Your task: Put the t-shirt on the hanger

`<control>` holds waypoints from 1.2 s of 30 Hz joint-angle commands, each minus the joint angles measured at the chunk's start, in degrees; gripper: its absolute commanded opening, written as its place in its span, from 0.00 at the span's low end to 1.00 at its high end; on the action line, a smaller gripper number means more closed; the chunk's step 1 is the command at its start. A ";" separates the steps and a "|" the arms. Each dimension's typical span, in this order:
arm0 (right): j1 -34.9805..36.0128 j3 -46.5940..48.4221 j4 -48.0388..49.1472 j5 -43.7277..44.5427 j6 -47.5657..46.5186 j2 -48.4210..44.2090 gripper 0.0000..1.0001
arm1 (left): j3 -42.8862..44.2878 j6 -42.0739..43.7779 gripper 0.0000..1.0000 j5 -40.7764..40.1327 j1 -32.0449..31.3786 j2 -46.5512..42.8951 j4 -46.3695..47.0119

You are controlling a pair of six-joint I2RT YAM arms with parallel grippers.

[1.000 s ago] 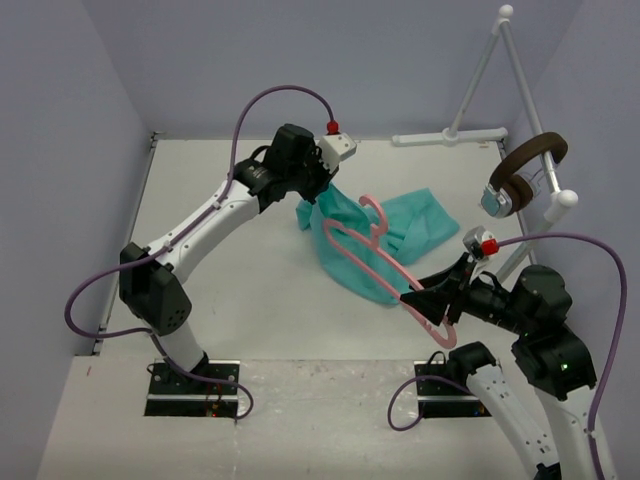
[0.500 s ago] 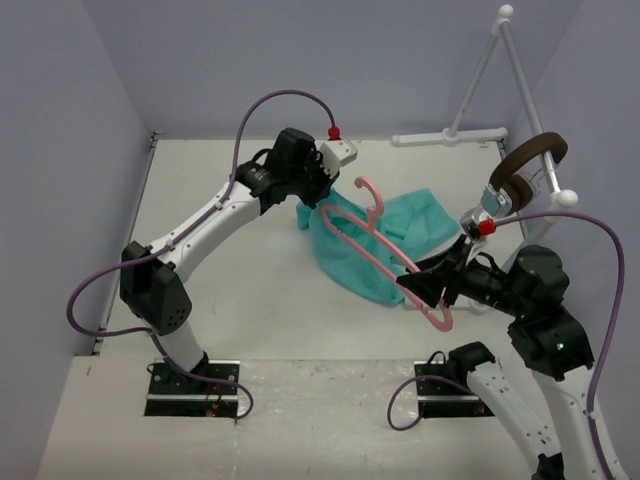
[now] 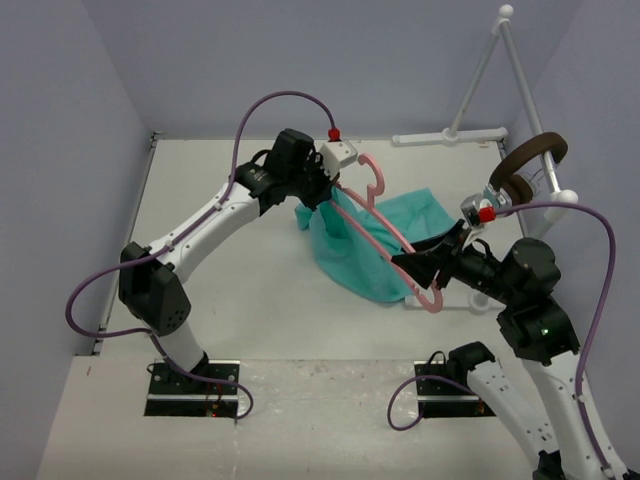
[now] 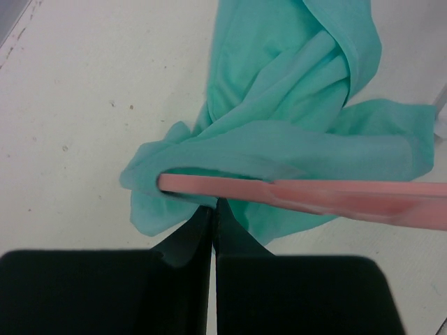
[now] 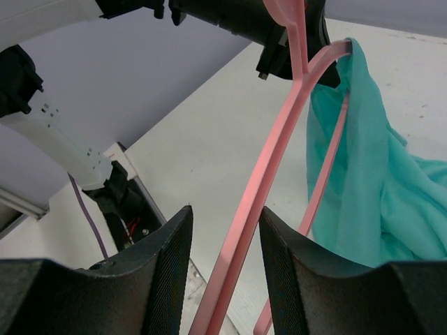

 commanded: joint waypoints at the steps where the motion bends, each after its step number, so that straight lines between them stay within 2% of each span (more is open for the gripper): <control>1: -0.04 -7.01 18.98 -2.98 3.63 1.18 0.00 | 0.23 -1.29 0.00 3.07 0.17 -3.60 2.19; 3: -0.04 -9.94 24.72 -5.85 3.98 2.83 0.00 | 0.85 -0.67 0.00 2.28 0.17 -4.84 1.54; 10: -0.13 -14.56 26.77 -15.18 2.09 8.00 0.00 | 0.72 0.87 0.00 -4.88 2.44 -8.59 -2.50; 18: -1.60 -14.57 20.72 -21.29 -4.05 9.64 0.00 | -5.35 1.98 0.00 -8.48 4.51 -11.52 -3.79; 22: -5.55 -14.33 21.41 -29.74 -4.40 11.46 0.00 | -6.30 3.24 0.00 -7.68 4.50 -11.87 -6.12; 27: -8.39 -14.30 28.77 -41.26 -0.61 15.55 0.00 | -7.45 4.84 0.00 -4.99 4.57 -14.08 -6.58; 33: -8.31 -10.77 33.88 -45.07 1.38 21.37 0.00 | -7.11 9.57 0.00 6.94 4.39 -16.95 -6.83; 36: -8.39 -7.13 32.69 -46.29 -0.07 25.34 0.00 | -6.43 10.34 0.00 8.86 4.04 -17.90 -7.26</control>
